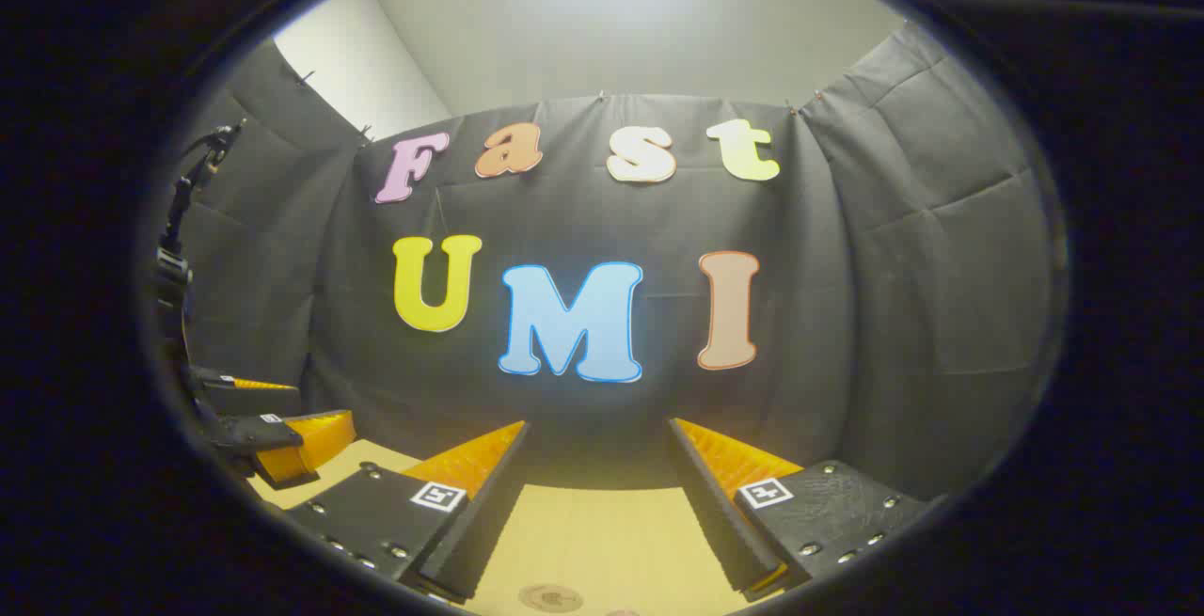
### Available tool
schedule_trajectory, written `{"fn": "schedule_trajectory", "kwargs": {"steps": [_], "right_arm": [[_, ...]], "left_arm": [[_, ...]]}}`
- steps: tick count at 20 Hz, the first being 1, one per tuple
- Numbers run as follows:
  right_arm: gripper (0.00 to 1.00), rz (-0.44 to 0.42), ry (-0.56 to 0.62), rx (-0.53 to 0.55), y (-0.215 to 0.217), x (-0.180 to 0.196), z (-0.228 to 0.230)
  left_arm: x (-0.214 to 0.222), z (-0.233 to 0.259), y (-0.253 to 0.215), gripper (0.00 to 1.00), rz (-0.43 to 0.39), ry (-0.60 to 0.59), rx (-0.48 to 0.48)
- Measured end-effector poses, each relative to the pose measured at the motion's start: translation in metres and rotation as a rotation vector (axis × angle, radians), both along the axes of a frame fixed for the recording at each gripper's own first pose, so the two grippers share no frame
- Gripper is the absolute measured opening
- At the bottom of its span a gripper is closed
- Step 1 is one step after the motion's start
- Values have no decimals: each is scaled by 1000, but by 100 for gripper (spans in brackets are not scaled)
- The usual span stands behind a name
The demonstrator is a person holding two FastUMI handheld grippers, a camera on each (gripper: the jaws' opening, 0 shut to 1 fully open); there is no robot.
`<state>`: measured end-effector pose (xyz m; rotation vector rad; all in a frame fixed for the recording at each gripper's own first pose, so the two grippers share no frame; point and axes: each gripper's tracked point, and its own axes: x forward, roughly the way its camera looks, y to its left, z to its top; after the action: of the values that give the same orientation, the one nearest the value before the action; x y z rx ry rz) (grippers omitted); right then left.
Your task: Put the toothbrush and toothpaste on the desktop into the cup, then pick up the cup and place it on the coaster on the desktop.
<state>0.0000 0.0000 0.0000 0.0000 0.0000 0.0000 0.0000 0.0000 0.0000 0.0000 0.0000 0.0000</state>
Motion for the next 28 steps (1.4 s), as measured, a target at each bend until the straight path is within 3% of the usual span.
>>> {"fn": "schedule_trajectory", "kwargs": {"steps": [5,17,28], "right_arm": [[90,22,51,-5,4,7,-12],[90,-20,105,-36,1,20,-26],[90,59,392,-70,17,-6,-126]], "left_arm": [[7,-11,8,94,4,52,-24],[13,-18,3,94,-14,100,-17],[-4,-127,-26,94,-79,332,-29]]}}
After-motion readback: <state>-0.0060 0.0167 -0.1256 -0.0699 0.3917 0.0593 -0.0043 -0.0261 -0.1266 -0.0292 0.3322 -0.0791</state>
